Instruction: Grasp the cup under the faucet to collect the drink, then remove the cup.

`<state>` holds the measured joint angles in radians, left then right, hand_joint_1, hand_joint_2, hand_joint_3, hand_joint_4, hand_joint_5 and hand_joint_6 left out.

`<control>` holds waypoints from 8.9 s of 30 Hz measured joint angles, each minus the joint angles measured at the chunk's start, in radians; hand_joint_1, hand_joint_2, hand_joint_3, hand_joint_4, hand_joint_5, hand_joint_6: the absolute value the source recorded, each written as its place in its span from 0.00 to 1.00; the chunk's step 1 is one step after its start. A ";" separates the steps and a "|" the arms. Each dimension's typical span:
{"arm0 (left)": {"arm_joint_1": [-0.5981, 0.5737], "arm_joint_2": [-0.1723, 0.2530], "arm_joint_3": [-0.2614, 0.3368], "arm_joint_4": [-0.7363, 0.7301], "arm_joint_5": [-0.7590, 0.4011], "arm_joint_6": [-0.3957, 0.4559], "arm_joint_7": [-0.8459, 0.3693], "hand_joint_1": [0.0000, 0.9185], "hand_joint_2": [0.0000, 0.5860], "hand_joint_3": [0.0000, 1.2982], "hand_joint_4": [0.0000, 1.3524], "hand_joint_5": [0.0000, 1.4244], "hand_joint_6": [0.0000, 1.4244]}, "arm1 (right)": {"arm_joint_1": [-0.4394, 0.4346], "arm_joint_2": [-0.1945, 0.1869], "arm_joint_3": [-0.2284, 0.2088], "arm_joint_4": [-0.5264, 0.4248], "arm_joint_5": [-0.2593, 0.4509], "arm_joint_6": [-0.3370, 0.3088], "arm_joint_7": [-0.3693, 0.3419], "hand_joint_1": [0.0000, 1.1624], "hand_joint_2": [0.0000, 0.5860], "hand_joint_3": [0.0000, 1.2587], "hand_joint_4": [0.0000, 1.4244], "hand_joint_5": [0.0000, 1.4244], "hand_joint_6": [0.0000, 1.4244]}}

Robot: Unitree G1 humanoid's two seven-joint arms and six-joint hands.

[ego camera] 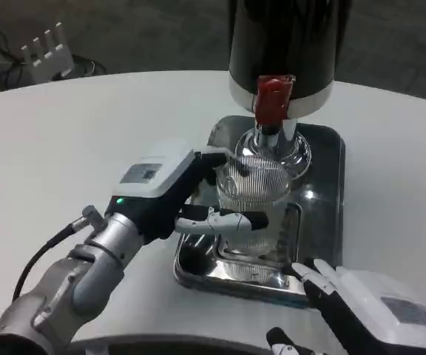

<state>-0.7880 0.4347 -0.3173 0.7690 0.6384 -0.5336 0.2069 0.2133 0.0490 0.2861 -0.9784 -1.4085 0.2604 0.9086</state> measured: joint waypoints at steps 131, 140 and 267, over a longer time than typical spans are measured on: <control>-0.198 -0.061 0.207 -0.306 -0.658 0.150 -0.916 0.00 0.20 0.26 0.22 0.26 0.30 | -0.048 0.006 -0.074 -0.011 0.188 0.111 -0.061 0.27 0.74 0.12 0.03 0.07 0.00; -0.198 -0.049 0.179 -0.294 -0.585 0.058 -0.878 0.00 0.19 0.22 0.16 0.20 0.25 | -0.046 0.006 -0.081 -0.013 0.202 0.118 -0.061 0.27 0.74 0.12 0.03 0.07 0.00; -0.213 0.053 0.134 -0.237 -0.476 -0.136 -0.812 0.00 0.22 0.24 0.19 0.22 0.22 | -0.534 0.028 -0.086 1.040 0.969 -0.173 -1.190 0.57 0.32 0.00 0.02 0.07 0.00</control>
<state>-1.0011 0.4879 -0.1835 0.5325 0.1628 -0.6695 -0.6052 -0.3208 0.0765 0.2002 0.0621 -0.4397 0.0877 -0.2812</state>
